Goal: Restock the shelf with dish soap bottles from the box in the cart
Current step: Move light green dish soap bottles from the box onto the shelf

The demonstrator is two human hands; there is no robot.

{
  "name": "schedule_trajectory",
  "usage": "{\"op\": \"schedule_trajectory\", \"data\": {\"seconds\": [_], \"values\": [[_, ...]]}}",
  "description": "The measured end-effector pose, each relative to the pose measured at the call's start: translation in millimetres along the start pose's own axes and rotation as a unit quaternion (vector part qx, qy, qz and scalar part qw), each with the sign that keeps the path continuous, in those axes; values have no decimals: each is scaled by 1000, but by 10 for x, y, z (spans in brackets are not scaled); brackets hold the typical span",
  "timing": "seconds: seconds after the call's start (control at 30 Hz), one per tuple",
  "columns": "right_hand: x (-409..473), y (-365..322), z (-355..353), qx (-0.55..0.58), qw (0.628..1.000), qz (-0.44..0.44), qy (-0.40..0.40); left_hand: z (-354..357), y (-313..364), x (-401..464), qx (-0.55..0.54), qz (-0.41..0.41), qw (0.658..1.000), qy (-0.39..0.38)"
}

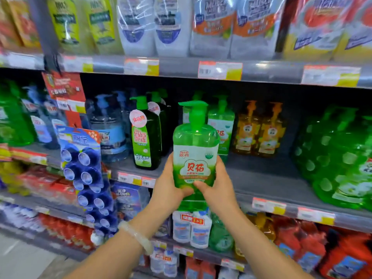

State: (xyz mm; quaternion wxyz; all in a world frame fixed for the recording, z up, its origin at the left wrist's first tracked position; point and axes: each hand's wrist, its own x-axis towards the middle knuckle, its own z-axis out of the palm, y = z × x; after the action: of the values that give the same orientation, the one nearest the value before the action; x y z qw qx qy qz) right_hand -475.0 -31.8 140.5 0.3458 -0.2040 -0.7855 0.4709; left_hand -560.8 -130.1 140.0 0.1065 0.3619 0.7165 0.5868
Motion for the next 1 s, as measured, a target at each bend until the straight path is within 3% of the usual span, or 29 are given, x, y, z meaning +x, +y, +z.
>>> {"op": "schedule_trajectory", "data": {"seconds": [0.27,0.43,0.67,0.83,1.0], "values": [[1170,283,314,-30,999,-3,17,-38,-419,1272,11,16,1000,2],[1577,540,516,-66,996,45,45,21,-723,1769,4,-10,1000,-11],[1821,785,650,-130,984,73,101,98,-992,2182,22,-18,998,-54],[1836,940,726,-190,971,133,61,98,-1050,2274,49,-40,996,-64],[1890,1015,749,-220,961,148,83,159,-1082,2336,49,-58,996,-54]]}}
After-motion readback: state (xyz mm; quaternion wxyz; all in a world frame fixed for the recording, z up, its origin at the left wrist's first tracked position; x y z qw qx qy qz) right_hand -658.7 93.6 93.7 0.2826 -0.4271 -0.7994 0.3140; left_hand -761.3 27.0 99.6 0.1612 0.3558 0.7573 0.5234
